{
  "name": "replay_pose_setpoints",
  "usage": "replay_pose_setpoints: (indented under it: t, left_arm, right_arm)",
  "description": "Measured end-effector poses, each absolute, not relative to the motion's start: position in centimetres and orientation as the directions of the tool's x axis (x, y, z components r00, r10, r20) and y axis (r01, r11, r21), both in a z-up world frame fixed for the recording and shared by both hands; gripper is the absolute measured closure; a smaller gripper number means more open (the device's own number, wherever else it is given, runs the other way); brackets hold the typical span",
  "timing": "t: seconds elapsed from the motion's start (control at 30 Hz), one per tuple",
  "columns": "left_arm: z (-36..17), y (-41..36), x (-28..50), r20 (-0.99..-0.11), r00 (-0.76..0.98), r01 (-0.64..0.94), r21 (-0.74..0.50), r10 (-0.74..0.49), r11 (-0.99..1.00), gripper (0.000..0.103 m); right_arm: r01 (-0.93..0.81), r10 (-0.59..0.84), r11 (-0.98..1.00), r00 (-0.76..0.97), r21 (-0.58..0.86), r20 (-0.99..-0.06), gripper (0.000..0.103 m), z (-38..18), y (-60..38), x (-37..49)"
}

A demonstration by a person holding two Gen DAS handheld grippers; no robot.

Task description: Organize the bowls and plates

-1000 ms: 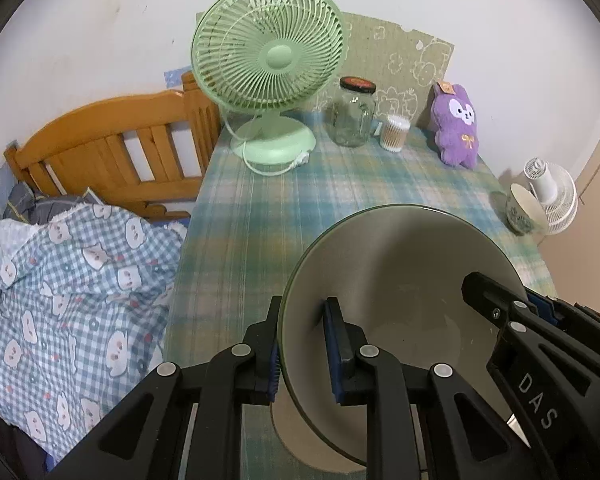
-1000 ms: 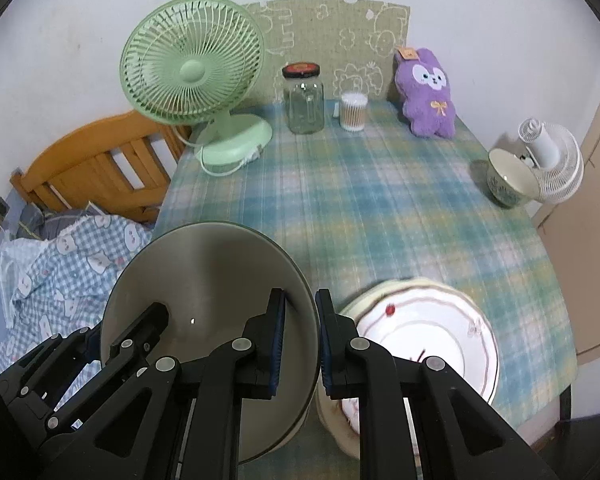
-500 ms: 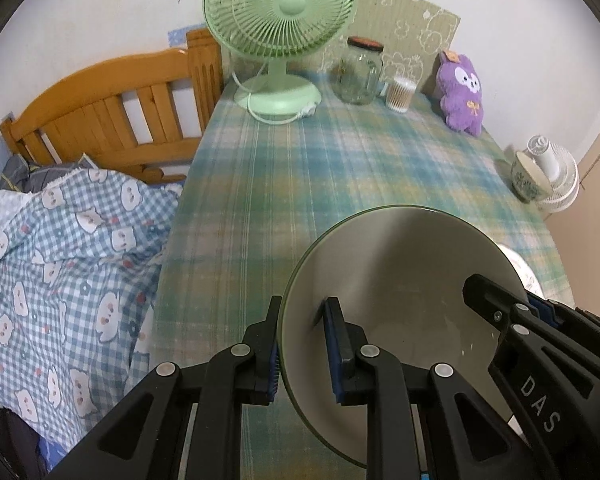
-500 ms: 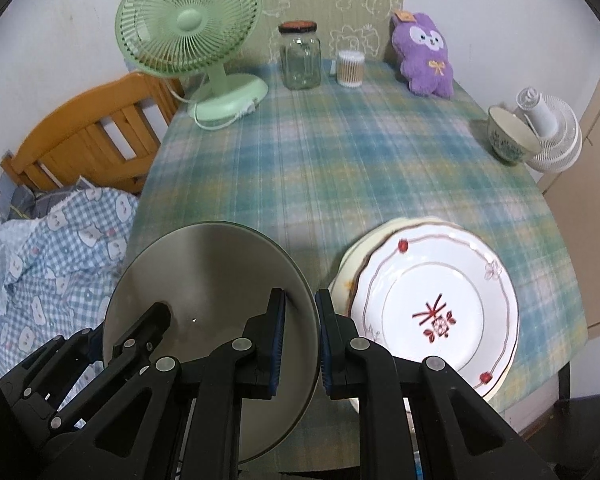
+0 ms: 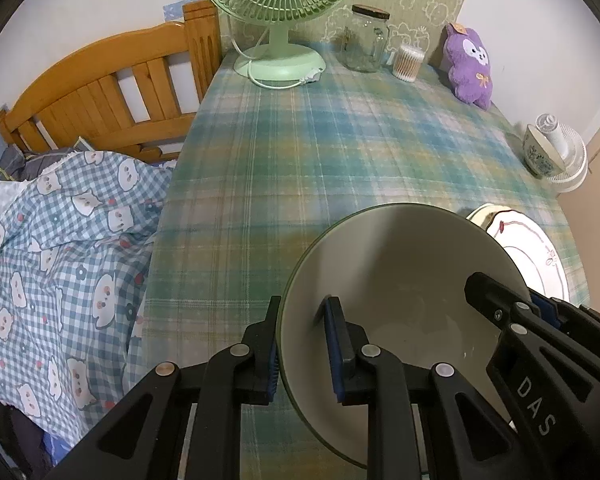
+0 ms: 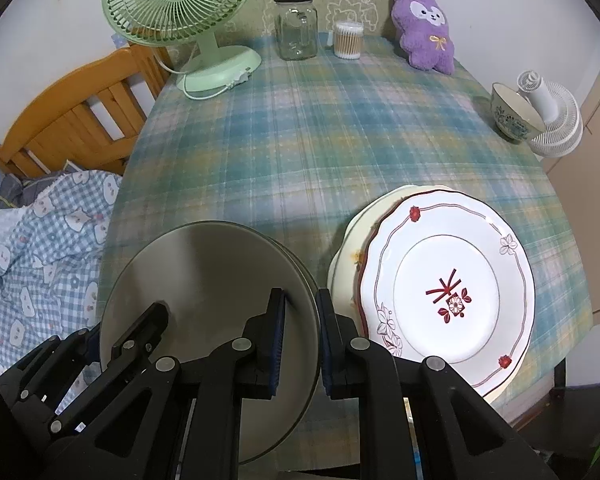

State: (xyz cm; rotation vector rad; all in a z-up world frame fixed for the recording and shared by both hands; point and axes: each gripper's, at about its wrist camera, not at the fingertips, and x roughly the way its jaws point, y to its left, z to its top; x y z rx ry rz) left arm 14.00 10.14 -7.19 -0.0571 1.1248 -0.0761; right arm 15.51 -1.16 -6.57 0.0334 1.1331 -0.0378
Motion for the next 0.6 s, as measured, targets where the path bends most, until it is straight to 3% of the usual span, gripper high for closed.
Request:
replay_pose_setpoints:
  t: [0.6]
  left_arm:
    - [-8.9,9.5,15.5,-0.915,0.392,0.065,-0.077,-0.096,0.995,0.084]
  right_arm:
    - [0.049,-0.079,0.997,0.408,-0.064,-0.909,0.081,-8.3,-0.9,16.8]
